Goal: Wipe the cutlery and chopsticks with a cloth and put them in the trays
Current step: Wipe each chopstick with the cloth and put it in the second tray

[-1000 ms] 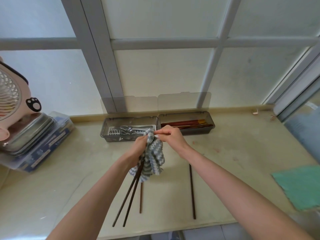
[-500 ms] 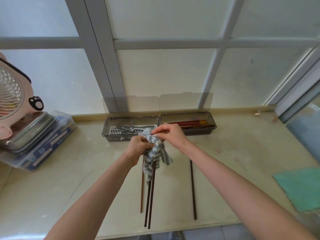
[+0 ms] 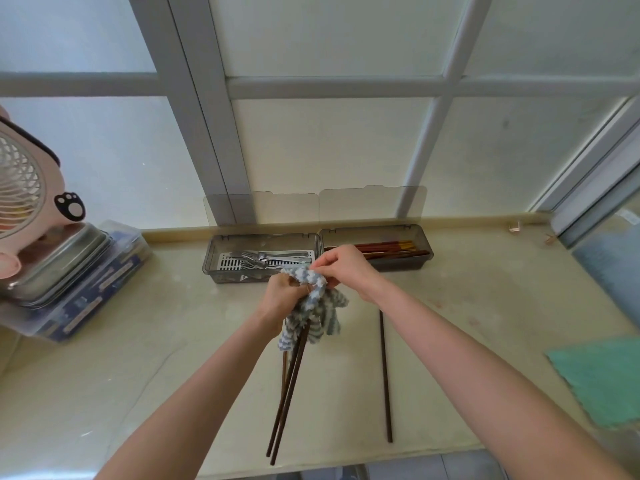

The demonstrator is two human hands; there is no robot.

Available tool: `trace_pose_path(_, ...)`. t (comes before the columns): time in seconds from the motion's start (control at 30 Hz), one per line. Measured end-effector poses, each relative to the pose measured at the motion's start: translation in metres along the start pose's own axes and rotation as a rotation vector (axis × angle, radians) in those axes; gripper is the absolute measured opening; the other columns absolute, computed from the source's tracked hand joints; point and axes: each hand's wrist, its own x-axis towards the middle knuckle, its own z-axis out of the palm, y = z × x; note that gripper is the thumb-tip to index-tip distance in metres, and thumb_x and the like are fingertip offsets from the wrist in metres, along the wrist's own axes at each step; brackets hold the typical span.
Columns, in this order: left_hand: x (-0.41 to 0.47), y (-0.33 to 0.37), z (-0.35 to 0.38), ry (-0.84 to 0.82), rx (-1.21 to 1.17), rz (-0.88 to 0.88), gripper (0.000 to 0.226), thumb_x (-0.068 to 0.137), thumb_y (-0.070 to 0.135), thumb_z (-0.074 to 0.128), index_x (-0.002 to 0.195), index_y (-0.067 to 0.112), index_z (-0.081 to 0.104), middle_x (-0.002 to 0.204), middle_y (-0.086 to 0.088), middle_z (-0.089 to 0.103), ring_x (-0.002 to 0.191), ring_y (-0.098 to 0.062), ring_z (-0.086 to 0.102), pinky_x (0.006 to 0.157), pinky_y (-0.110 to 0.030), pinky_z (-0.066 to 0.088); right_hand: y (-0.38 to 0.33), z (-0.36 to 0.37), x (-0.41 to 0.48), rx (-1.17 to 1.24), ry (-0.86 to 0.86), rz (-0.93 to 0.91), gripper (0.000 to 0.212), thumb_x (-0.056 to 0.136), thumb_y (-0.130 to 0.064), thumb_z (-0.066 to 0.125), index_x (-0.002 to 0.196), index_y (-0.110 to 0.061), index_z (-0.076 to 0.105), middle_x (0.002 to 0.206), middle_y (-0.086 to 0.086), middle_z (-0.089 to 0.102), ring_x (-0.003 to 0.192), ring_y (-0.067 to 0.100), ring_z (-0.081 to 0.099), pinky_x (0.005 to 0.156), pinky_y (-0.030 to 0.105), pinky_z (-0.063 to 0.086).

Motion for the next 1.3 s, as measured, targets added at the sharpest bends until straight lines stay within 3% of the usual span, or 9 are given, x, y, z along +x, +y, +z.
trace_pose_path(0.1, -0.001, -0.002, 0.004, -0.027, -0.019, -0.017, 0.005, 0.087, 0.003, 0.058, 0.088, 0.000, 0.062, 0.076, -0.009, 0.067, 0.061, -0.010, 0.067, 0.052, -0.018, 0.052, -0.002, 0.000, 0.002, -0.088, 0.072, 0.000, 0.007, 0.084, -0.004, 0.067, 0.086, -0.003, 0.074, 0.083, 0.006, 0.070, 0.063, 0.009, 0.061, 0.052, 0.014, 0.047)
trace_pose_path(0.2, 0.001, -0.004, 0.002, -0.109, -0.014, -0.049, 0.013, 0.088, 0.006, 0.059, 0.097, -0.002, 0.063, 0.085, -0.012, 0.069, 0.074, -0.018, 0.067, 0.067, -0.028, 0.056, -0.003, -0.006, 0.004, -0.082, 0.112, -0.001, 0.007, 0.081, -0.007, 0.072, 0.086, -0.002, 0.074, 0.072, 0.005, 0.068, 0.054, 0.008, 0.059, 0.047, 0.012, 0.044)
trace_pose_path(0.4, -0.001, -0.016, -0.004, -0.255, 0.072, -0.076, 0.013, 0.089, 0.005, 0.056, 0.078, 0.006, 0.062, 0.075, -0.008, 0.067, 0.068, -0.016, 0.065, 0.065, -0.027, 0.053, -0.003, -0.037, 0.010, -0.043, 0.219, -0.013, 0.011, 0.081, -0.012, 0.073, 0.089, -0.005, 0.071, 0.078, 0.011, 0.071, 0.057, 0.010, 0.059, 0.057, 0.016, 0.053)
trace_pose_path(0.57, 0.000, -0.017, -0.001, -0.256, 0.108, -0.087, 0.026, 0.091, -0.001, 0.049, 0.068, 0.008, 0.057, 0.059, 0.000, 0.060, 0.050, -0.006, 0.057, 0.047, -0.014, 0.044, 0.004, -0.038, 0.007, 0.047, 0.094, 0.021, 0.011, 0.085, -0.009, 0.068, 0.092, 0.000, 0.067, 0.081, 0.013, 0.068, 0.061, 0.013, 0.062, 0.060, 0.022, 0.056)
trace_pose_path(0.7, 0.001, -0.014, 0.011, -0.241, 0.109, -0.078, 0.026, 0.092, -0.004, 0.044, 0.074, 0.010, 0.056, 0.068, -0.005, 0.057, 0.053, -0.007, 0.056, 0.047, -0.012, 0.044, 0.001, -0.034, 0.005, 0.098, 0.030, 0.012, 0.017, 0.081, -0.009, 0.072, 0.094, 0.002, 0.067, 0.072, 0.011, 0.067, 0.056, 0.012, 0.063, 0.054, 0.019, 0.053)
trace_pose_path(0.8, 0.000, -0.014, 0.013, -0.252, 0.145, -0.049, 0.024, 0.094, 0.001, 0.043, 0.076, 0.009, 0.055, 0.074, -0.008, 0.055, 0.065, -0.013, 0.052, 0.052, -0.011, 0.045, 0.002, -0.040, 0.005, 0.060, 0.068, 0.026, 0.015, 0.081, -0.009, 0.072, 0.090, 0.002, 0.068, 0.072, 0.016, 0.068, 0.054, 0.016, 0.063, 0.054, 0.021, 0.055)
trace_pose_path(0.93, -0.001, -0.015, 0.006, -0.306, 0.200, -0.059, 0.021, 0.097, 0.014, 0.046, 0.093, 0.000, 0.061, 0.086, -0.014, 0.061, 0.080, -0.022, 0.059, 0.075, -0.030, 0.051, 0.007, -0.047, 0.008, 0.019, 0.148, 0.045, 0.006, 0.083, -0.007, 0.070, 0.085, -0.002, 0.068, 0.075, 0.020, 0.069, 0.054, 0.019, 0.064, 0.056, 0.023, 0.057)
trace_pose_path(1.13, -0.014, -0.030, -0.004, -0.351, 0.366, -0.041, 0.023, 0.096, 0.014, 0.046, 0.078, 0.006, 0.057, 0.075, -0.007, 0.057, 0.070, -0.015, 0.055, 0.069, -0.023, 0.047, 0.012, -0.081, 0.020, -0.021, 0.331, 0.056, 0.005, 0.085, -0.009, 0.068, 0.085, -0.004, 0.068, 0.071, 0.013, 0.069, 0.052, 0.015, 0.065, 0.054, 0.020, 0.056)
trace_pose_path(1.3, -0.020, -0.043, -0.011, -0.322, 0.366, -0.051, 0.025, 0.095, 0.015, 0.047, 0.089, -0.004, 0.062, 0.081, -0.011, 0.058, 0.078, -0.019, 0.056, 0.078, -0.032, 0.047, 0.023, -0.105, 0.028, 0.011, 0.397, 0.110, 0.008, 0.083, -0.007, 0.070, 0.086, 0.001, 0.068, 0.066, 0.014, 0.067, 0.050, 0.017, 0.064, 0.060, 0.029, 0.060)
